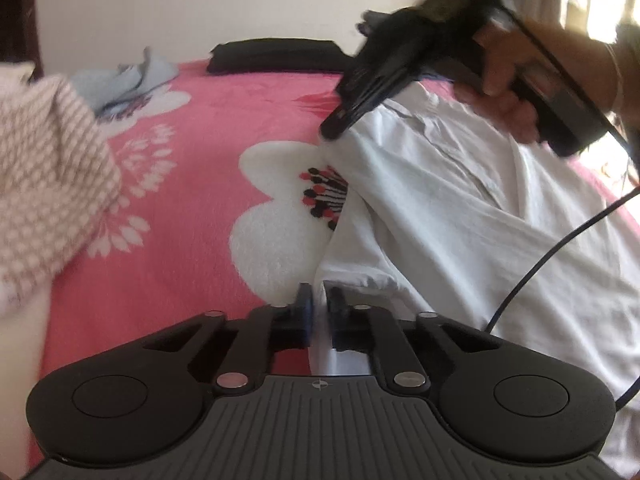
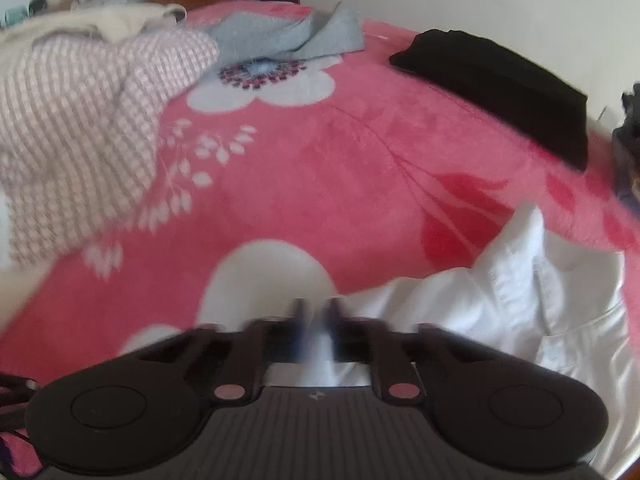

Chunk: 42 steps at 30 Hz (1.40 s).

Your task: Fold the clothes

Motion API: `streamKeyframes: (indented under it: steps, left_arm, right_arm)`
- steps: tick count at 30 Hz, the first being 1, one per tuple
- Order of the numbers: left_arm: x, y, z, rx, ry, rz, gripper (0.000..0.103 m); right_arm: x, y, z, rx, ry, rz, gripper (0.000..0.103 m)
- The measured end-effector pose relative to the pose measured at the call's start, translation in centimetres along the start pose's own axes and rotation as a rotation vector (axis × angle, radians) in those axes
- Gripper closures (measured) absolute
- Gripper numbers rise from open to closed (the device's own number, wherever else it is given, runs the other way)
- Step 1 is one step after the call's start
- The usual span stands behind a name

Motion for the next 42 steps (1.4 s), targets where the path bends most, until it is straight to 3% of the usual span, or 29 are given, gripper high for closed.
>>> streamKeyframes:
  steps: [4, 8, 13, 17, 22, 26, 28, 30, 36, 42]
  left_arm:
    - [0.4, 0.4, -0.8, 0.113, 0.026, -0.007, 0.103]
    - [0.8, 0.6, -1.4, 0.192, 0.051, -0.009, 0.103]
    - [0.7, 0.8, -2.9, 0.390, 0.110, -0.023, 0.103]
    - [0.4, 1.5, -4.6, 0.587, 0.181, -0.041, 0.103]
    - [0.0, 2.7, -6.4, 0.824, 0.277, -0.061, 0.102]
    - [0.1, 3.2, -7.3, 0.934, 0.315, -0.071, 0.101]
    - [0.7, 3.3, -7.8, 0.964, 0.309, -0.073, 0.101]
    - [1.7, 3.1, -8.4, 0.977, 0.295, -0.066, 0.094]
    - [7.6, 1.6, -10.3, 0.996, 0.276, 0.023, 0.081]
    - [13.6, 0.9, -11.9, 0.989, 0.251, 0.074, 0.074]
  right_arm:
    - [2.6, 0.9, 3.4, -0.299, -0.059, 0.153, 0.103]
    - [3.6, 3.0, 6.9, -0.579, -0.171, 0.300, 0.103]
    - [2.5, 4.7, 8.3, -0.751, -0.275, 0.415, 0.103]
    - [0.4, 4.4, 7.6, -0.711, -0.290, 0.432, 0.103]
    - [-2.2, 4.0, 7.7, -0.691, -0.279, 0.334, 0.100]
    - [2.3, 3.8, 8.9, -0.696, -0.269, 0.458, 0.100]
    - [5.7, 3.7, 9.1, -0.668, -0.305, 0.506, 0.100]
    - [8.2, 3.9, 8.2, -0.594, -0.337, 0.480, 0.100]
    - [9.7, 6.6, 3.6, -0.459, -0.408, 0.238, 0.100]
    - [13.2, 11.4, 1.4, -0.463, -0.437, 0.153, 0.100]
Point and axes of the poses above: each gripper's, at about its wrist camera, not at the fingertips, and x roughly against the way its jaws point, z to its right, y to its underside, the point moved 7 cm from there along -x, roughly the way its jaws point, and after that the axes turned 6 degrees about x, right-handed, at the moved point
